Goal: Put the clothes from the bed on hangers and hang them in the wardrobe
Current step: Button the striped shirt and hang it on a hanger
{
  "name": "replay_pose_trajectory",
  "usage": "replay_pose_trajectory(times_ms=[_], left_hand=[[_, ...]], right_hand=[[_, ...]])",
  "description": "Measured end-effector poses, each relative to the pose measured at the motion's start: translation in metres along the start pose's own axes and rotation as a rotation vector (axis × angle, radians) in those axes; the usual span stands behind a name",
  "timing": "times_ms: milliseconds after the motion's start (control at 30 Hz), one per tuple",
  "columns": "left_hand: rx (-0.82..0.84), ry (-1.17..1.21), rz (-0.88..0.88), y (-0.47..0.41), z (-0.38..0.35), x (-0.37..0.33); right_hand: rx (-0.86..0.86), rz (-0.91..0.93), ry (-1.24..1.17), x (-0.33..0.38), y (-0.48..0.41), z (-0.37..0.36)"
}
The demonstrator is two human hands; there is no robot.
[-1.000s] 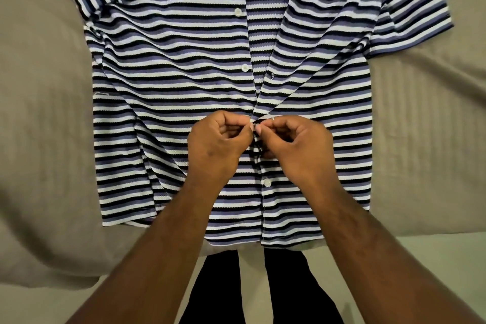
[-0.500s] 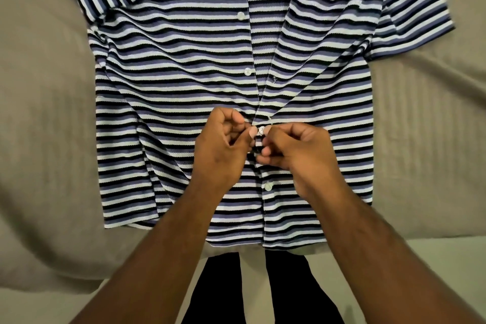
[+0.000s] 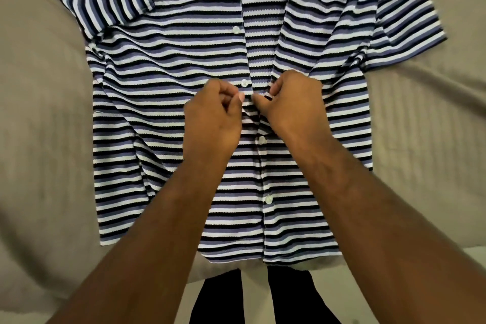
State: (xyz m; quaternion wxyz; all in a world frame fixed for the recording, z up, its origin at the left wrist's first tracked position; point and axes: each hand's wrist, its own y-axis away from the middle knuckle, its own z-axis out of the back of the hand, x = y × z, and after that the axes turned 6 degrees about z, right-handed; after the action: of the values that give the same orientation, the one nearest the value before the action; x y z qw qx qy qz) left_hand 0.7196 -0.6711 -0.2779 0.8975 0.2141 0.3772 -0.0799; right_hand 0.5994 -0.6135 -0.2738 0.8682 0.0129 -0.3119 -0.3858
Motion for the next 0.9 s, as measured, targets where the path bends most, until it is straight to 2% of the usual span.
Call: replay_pose_trajectory(times_ms=[267,367,467,533,700,900], left_hand=[[-0.088,-0.154,-0.118,-0.022,-0.018,0.002],[-0.089,-0.159,-0.137,-0.023,-0.018,0.000],[-0.049,0.002,-0.107,-0.027,-0.017,-0.004],[-0.006,0.117,-0.061,-0.029,-0.015,-0.010],[0.089,0.260,0.046,-0.034,-0.011,-0.014],[0.111,0.338,0.072,-0.033,-0.007,-0.017]], right_hand=[[-0.042,0.003,0.077,-0.012,0.002,-0.003],[-0.080,0.020,-0.141,-0.015,0.005,0.002],[-0.137,-0.017,-0.459,-0.017,0.004,0.003],[-0.138,-0.009,-0.539,-0.015,0.001,0.001],[-0.195,0.045,-0.474,-0.009,-0.002,-0.006],[-0.393,0.102,-0.275,-0.007,0.000,-0.012]])
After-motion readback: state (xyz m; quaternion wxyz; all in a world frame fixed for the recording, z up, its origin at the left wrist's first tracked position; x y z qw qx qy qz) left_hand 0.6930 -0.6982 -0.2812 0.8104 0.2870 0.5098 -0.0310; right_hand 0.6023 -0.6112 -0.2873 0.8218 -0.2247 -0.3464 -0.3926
